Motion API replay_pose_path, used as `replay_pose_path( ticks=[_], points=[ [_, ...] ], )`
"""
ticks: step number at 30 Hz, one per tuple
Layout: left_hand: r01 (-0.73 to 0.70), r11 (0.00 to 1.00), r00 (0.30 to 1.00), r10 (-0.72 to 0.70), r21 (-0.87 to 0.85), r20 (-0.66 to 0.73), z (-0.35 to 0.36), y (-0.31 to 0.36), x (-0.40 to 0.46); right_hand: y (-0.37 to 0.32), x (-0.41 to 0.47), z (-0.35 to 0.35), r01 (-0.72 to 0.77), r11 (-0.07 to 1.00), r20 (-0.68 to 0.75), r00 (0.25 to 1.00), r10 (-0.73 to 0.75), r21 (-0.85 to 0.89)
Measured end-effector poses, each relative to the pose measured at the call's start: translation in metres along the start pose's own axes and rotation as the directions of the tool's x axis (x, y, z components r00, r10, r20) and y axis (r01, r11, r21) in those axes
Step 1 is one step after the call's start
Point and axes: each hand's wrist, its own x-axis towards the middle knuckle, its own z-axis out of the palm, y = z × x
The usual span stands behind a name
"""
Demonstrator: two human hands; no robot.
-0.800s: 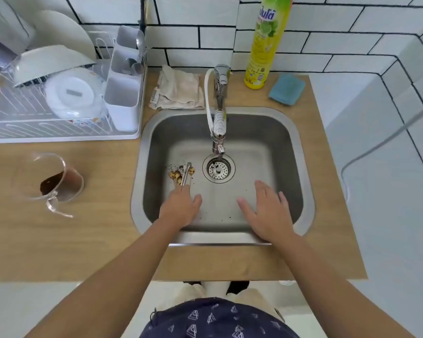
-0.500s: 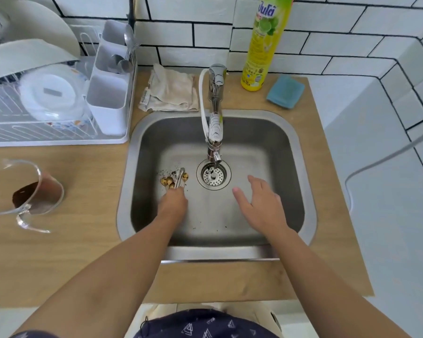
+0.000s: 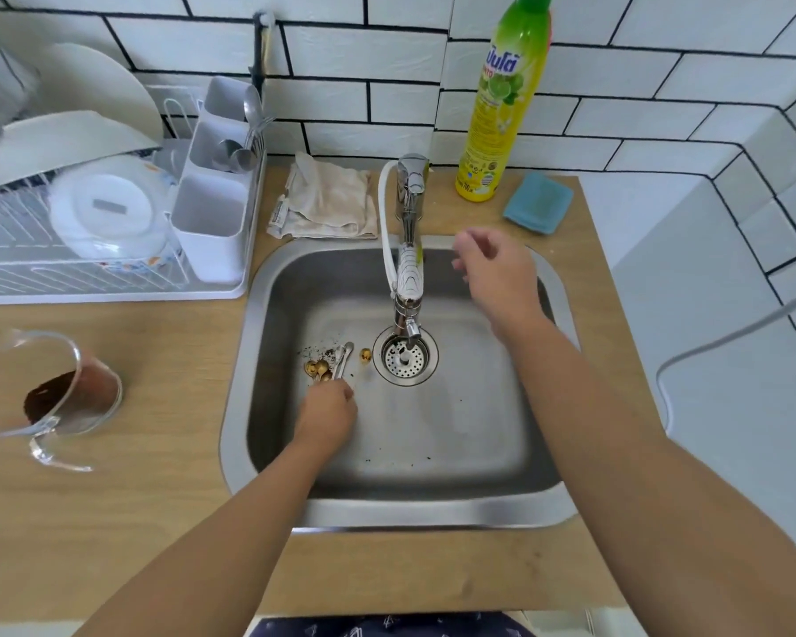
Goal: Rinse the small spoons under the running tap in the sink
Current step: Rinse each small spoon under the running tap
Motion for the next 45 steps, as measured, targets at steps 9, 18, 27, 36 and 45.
replay_pose_path(
  ticks=[9,18,27,36,45],
  points=[
    [-0.084,0.975,0.996,0.079,-0.207,-0.032,-0.013,-0.004,-0.036,-0.068,0.051,0.041,-0.415,0.809,0.300,0.903,0.309,0.417],
    [-0.091,0.964,0.996,0.091,-0.249,-0.013,-0.012,-0.003,-0.039,-0.076,0.056,0.052,-0.391,0.854,0.205,0.918,0.338,0.343],
    [-0.097,0.970,0.994,0.108,-0.222,0.035,-0.010,-0.001,-0.037,-0.075,0.058,0.051,-0.373,0.849,0.187,0.927,0.324,0.375],
    [-0.101,0.949,0.981,0.145,-0.298,0.129,-0.001,0.004,-0.036,0.060,-0.018,0.033,-0.321,0.901,-0.053,0.935,0.350,0.293],
    [-0.139,0.935,0.968,0.198,-0.326,0.157,0.001,0.000,-0.034,0.134,-0.089,0.068,-0.399,0.911,0.335,0.877,0.344,0.108]
  ],
)
